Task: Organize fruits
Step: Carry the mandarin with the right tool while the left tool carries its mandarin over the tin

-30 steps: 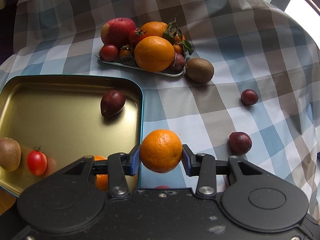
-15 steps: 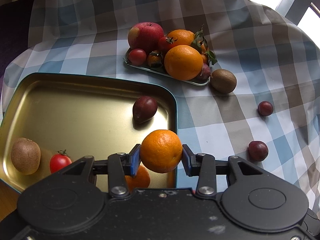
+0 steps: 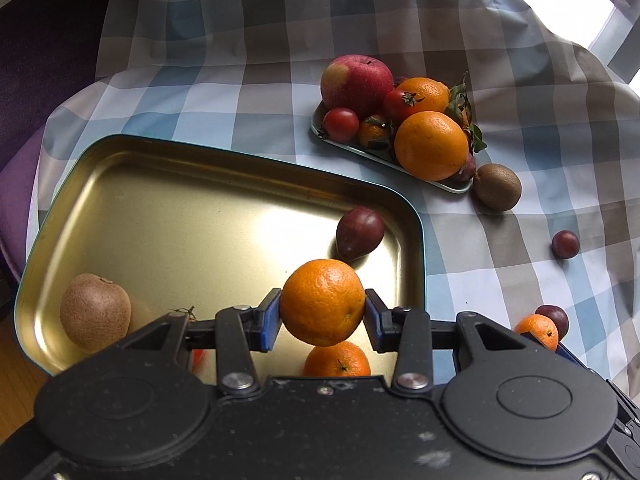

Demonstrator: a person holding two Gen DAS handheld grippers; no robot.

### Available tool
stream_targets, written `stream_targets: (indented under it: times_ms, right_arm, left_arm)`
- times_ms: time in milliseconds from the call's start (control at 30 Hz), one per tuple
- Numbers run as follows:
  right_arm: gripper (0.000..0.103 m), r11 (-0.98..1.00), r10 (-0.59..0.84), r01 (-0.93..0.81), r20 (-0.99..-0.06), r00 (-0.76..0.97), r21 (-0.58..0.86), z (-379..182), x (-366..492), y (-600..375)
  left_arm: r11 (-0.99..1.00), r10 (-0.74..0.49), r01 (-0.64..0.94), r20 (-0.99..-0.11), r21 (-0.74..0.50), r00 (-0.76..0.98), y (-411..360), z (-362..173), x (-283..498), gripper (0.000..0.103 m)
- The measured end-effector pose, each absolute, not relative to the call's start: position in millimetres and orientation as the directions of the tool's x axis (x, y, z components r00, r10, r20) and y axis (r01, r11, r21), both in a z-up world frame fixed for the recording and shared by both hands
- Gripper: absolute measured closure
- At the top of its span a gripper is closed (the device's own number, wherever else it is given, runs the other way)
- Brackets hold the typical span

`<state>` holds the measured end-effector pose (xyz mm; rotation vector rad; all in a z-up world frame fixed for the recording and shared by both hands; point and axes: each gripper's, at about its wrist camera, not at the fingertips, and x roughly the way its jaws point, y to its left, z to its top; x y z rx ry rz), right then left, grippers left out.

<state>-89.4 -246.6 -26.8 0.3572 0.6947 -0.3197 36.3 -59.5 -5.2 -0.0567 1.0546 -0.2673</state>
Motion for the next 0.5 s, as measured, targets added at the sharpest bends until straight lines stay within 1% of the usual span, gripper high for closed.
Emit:
stream_targets:
  times_ms: [200,500]
  right_arm:
    - [0.058,0.924,-0.099,0.311,-0.649,0.755,0.221,-21,-77,-220]
    - [0.057,0.943,-0.032,0.235,-0.641,0.767,0.234,-20,-60,-192]
  left_arm:
    - [0.978,-0.202,0.145,-0.847,-0.149,0.491,-37,-5,44,0.061]
    - [0.991,-0.133,0.076,-0.838,-0.11,0.529,-1,-4,57,0.061]
